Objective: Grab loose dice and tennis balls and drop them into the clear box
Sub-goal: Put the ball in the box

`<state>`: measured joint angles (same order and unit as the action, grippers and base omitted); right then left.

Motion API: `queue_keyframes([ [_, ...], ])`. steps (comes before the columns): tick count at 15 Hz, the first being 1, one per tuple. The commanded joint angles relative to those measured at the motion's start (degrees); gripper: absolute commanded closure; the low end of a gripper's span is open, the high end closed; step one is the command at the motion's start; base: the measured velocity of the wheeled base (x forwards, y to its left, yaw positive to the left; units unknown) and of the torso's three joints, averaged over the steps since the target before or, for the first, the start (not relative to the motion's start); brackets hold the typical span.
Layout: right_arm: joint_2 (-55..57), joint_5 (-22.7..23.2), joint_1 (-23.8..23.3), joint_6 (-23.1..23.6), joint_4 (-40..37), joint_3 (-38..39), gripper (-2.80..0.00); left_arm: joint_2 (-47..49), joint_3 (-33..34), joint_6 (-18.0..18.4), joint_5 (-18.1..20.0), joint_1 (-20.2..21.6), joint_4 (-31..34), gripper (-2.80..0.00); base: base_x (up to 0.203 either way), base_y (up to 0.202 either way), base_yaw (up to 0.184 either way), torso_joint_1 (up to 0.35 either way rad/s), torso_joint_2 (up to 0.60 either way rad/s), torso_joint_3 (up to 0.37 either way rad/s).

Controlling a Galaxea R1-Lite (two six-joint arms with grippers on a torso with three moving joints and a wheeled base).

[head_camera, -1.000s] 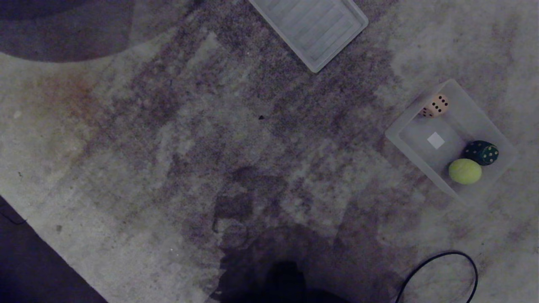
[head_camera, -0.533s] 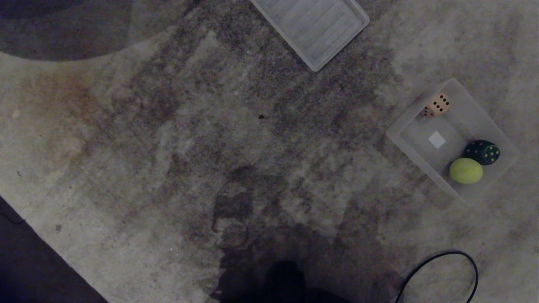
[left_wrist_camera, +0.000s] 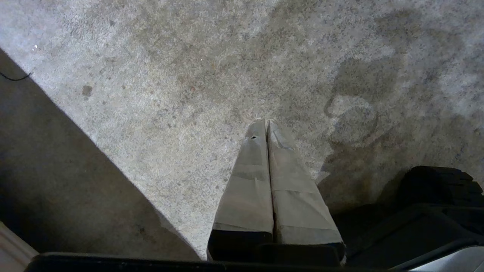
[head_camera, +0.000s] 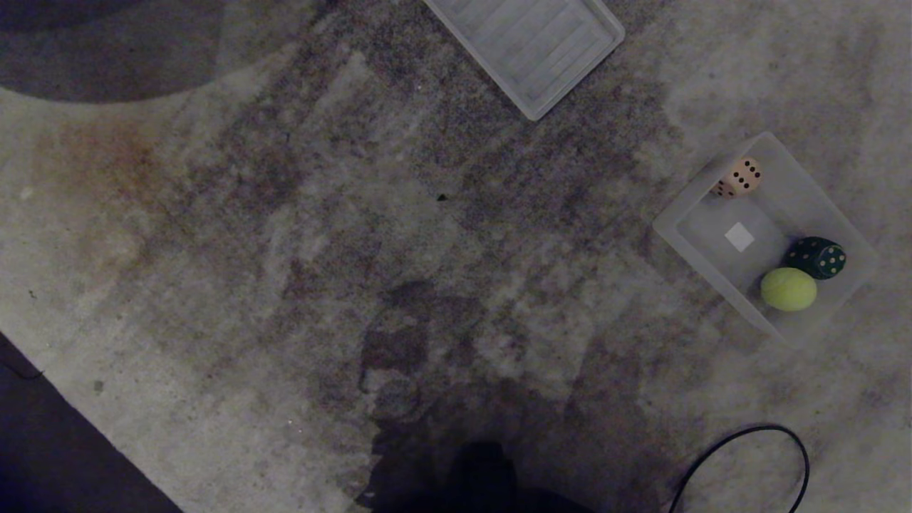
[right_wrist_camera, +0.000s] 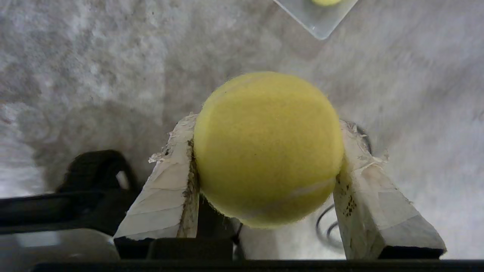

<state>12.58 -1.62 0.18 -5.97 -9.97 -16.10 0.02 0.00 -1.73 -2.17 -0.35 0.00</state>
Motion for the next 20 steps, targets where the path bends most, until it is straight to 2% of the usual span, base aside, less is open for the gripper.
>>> queue_keyframes([
  [1, 15.83, -0.49, -1.39, -2.95, -0.63, -4.89, 0.00, 0.06, 0.09, -0.03, -0.03, 0.00, 0.00, 0.00, 0.000, 0.000, 0.000, 0.000, 0.00, 0.000],
  [3, 24.97, -1.49, -3.56, -5.47, 3.13, -6.49, 0.00, 0.06, 0.09, -0.03, -0.03, 0.00, 0.00, 0.00, 0.000, 0.000, 0.000, 0.000, 0.00, 0.000],
  [7, 43.29, -5.37, -5.10, -8.07, 15.82, -11.18, 0.00, 0.06, 0.09, -0.03, -0.03, 0.00, 0.00, 0.00, 0.000, 0.000, 0.000, 0.000, 0.00, 0.000],
  [14, 71.81, -6.29, -5.93, -13.04, 35.16, -21.53, 0.00, 0.06, 0.09, -0.03, -0.03, 0.00, 0.00, 0.00, 0.000, 0.000, 0.000, 0.000, 0.00, 0.000],
  [16, 77.56, -6.29, -6.21, -14.59, 40.59, -23.47, 0.00, 0.06, 0.09, -0.03, -0.03, 0.00, 0.00, 0.00, 0.000, 0.000, 0.000, 0.000, 0.00, 0.000],
  [20, 83.83, -6.45, -7.60, -16.17, 43.76, -26.11, 0.00, 0.06, 0.09, -0.03, -0.03, 0.00, 0.00, 0.00, 0.000, 0.000, 0.000, 0.000, 0.00, 0.000],
])
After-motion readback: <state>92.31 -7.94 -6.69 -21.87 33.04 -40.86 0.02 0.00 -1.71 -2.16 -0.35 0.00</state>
